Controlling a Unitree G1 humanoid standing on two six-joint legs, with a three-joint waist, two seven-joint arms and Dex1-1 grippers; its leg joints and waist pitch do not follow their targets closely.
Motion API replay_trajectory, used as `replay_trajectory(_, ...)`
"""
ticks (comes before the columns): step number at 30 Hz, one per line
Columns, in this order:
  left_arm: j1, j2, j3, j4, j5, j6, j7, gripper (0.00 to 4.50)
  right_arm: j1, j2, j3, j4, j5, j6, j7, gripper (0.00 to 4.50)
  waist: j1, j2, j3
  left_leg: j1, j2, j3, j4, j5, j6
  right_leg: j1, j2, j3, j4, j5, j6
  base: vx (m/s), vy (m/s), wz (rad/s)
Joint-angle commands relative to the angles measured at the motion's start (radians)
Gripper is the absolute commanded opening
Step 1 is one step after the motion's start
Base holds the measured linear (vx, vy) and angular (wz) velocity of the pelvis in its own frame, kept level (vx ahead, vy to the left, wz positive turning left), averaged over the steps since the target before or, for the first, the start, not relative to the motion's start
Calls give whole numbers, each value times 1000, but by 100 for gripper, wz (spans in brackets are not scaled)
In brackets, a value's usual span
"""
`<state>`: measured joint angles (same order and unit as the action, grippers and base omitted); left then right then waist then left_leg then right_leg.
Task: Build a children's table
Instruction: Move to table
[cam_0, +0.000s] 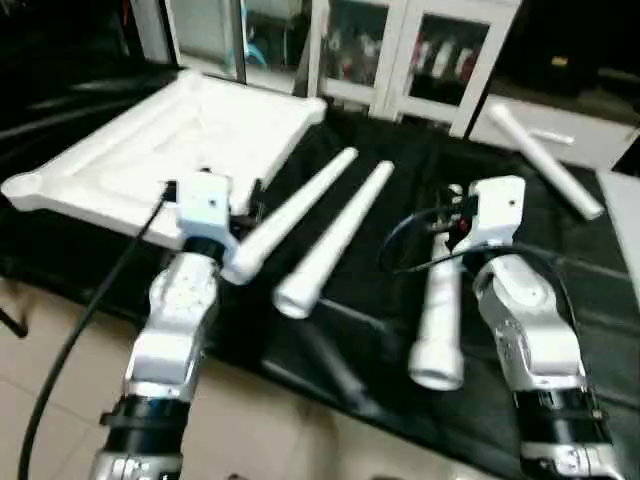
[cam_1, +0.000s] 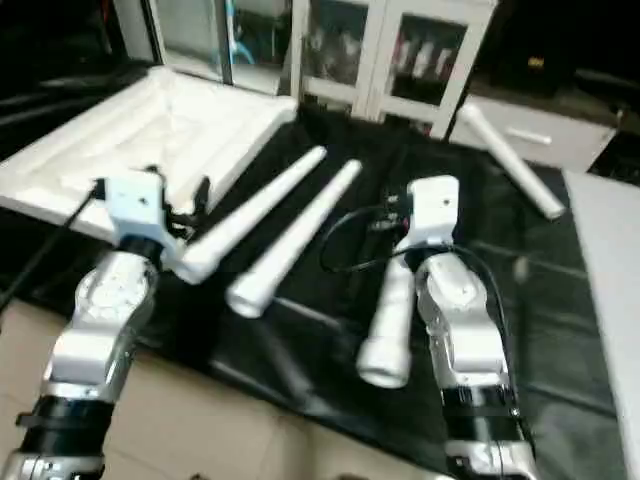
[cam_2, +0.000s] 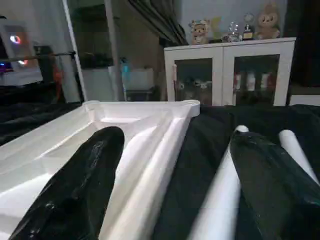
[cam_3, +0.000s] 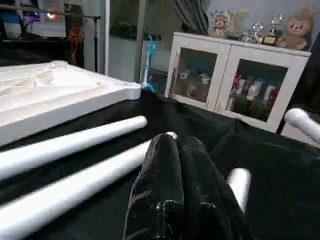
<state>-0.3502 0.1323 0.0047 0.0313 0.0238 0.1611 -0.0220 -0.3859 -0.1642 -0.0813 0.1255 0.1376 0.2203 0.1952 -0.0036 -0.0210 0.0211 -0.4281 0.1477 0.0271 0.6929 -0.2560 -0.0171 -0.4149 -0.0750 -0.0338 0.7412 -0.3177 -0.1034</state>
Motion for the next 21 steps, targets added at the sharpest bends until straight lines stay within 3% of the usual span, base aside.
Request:
replay_trajectory(1, 3, -11, -10, -6, 9, 5, 10, 386, 1, -14, -11, -6, -5, 13, -1, 0, -17, 4, -58, 67, 22, -114, -139, 303, 504, 20, 7, 6, -73, -1, -211, -99, -374, 34)
replay_trajectory(2, 2, -10, -6, -6, 6, 7, 14, 386, -2, -13, -10, -4, -6, 15, 0, 0, 1, -31, -67, 30, -44, 6, -23, 228, 411, 75, -31, 25, -162, 234, -469, -82, -421, 29)
replay_trajectory(3, 1, -9, -4, -6, 6, 8, 16, 386, -4, -14, -9, -2, -7, 16, 2, 0, 34, -52, -57, -27, -105, 83, 85, 28, 336, 105, -34, 52, -206, 286, -538, -82, -421, 29)
replay_trajectory(4, 1, -9, -4, -6, 5, 8, 17, 386, -5, -14, -8, -1, -8, 16, 3, 0, 52, -61, -44, -48, -76, 123, 174, -162, 102, 96, -60, 18, -204, 134, -393, -76, -372, 2)
replay_trajectory(5, 1, -9, -2, -7, 5, 9, 20, 386, -6, -16, -5, -1, -10, 20, 6, 0, 52, -62, -37, -31, -73, 129, 166, -201, 75, 87, -69, 21, -215, 78, -337, -88, -341, -5)
replay_trajectory(6, 2, -11, 0, -9, 7, 11, 22, 386, -6, -18, 2, -2, -14, 22, 8, 0, 44, -45, -31, 3, -65, 130, 136, -254, 73, 92, -92, 35, -245, -81, -234, -88, -341, -5)
replay_trajectory(7, 3, -11, 1, -9, 8, 12, 22, 386, -6, -19, 4, -3, -16, 22, 9, 0, 39, -31, -33, 11, -58, 127, 105, -251, 88, 107, -93, 46, -263, -157, -169, -86, -303, 5)
replay_trajectory(8, 5, -12, 2, -10, 10, 13, 23, 386, -4, -21, 8, -4, -18, 22, 9, 0, 40, 8, -45, -42, 23, 81, 34, -78, 164, 190, -159, -44, -281, -184, -32, -66, -255, 37)
replay_trajectory(9, 10, -13, 3, -14, 10, 14, 22, 386, 0, -21, 11, -7, -18, 25, 9, 0, 30, 67, -69, 64, 206, -82, -110, 80, 265, 141, -53, -142, -176, -52, 155, -66, -255, 37)
replay_trajectory(10, 15, -14, 4, -19, 12, 16, 22, 386, 6, -22, 12, -12, -15, 29, 9, 0, -34, 44, -68, 156, 296, -207, -137, 342, 503, -41, -23, -94, 41, -195, 162, -29, -276, 50)
replay_trajectory(11, 16, -14, 4, -20, 12, 17, 22, 386, 8, -21, 12, -13, -15, 31, 9, 0, -21, 31, -68, 174, 241, -193, -99, 456, 538, -96, -13, -60, 69, -207, 107, -19, -268, 48)
replay_trajectory(12, 21, -14, 7, -24, 13, 22, 26, 386, 17, -20, 11, -21, -12, 41, 6, 0, -13, 46, -57, 124, 159, -178, -91, 604, 578, -108, 3, -14, 104, -137, 64, -19, -268, 48)
replay_trajectory(13, 22, -14, 7, -25, 13, 23, 28, 386, 18, -20, 12, -22, -12, 43, 5, 0, -3, 55, -52, 94, 113, -158, -101, 594, 556, -92, 23, -10, 101, -119, 70, -79, -263, 63)
replay_trajectory(14, 25, -15, 13, -26, 16, 31, 36, 386, 29, -15, 9, -30, -4, 56, 2, 0, -7, 47, -56, 78, 40, -154, -111, 533, 513, -72, 46, -5, 60, -82, 51, -116, -332, 56)
replay_trajectory(15, 29, -15, 18, -29, 17, 35, 42, 386, 37, -8, 4, -39, 6, 64, 1, 0, -9, 24, -55, 79, 64, -76, -120, 438, 476, -46, 30, 0, -6, 39, -21, -116, -332, 56)
replay_trajectory(16, 34, -15, 23, -34, 18, 37, 47, 386, 47, -1, -2, -49, 16, 71, -1, 0, 0, -3, -47, 60, 24, -51, -143, 238, 434, 7, 14, 12, -84, 103, -168, -99, -393, 26)
replay_trajectory(17, 39, -25, 37, -41, -8, 59, 44, 386, 56, 3, -5, -60, 21, 74, 2, 0, 18, -19, -49, 33, -32, -20, -78, 159, 402, 27, -34, 30, -162, 151, -314, -91, -381, 4)
replay_trajectory(18, 41, -27, 41, -46, -15, 72, 42, 386, 59, 4, -4, -67, 22, 77, 3, 0, 66, -70, -61, -22, -108, 91, 119, -107, 271, 92, -87, 72, -218, 194, -400, -91, -381, 4)
replay_trajectory(19, 44, -22, 42, -49, -9, 80, 45, 386, 67, 4, 0, -79, 22, 80, 7, 0, 77, -47, -55, -16, -88, 97, 131, -139, 189, 89, -101, 74, -217, 156, -395, -91, -349, 7)
replay_trajectory(20, 44, -22, 42, -49, -9, 80, 45, 386, 67, 4, 0, -79, 22, 80, 7, 0, 78, -57, -31, -1, -74, 97, 108, -146, 69, 70, -118, 73, -223, 95, -228, -101, -329, 1)
replay_trajectory(21, 46, -14, 40, -49, -3, 81, 42, 386, 74, 6, 2, -90, 28, 83, 10, 0, 70, -53, -23, 23, -56, 92, 61, -136, 25, 83, -147, 84, -245, -109, -24, -101, -329, 1)
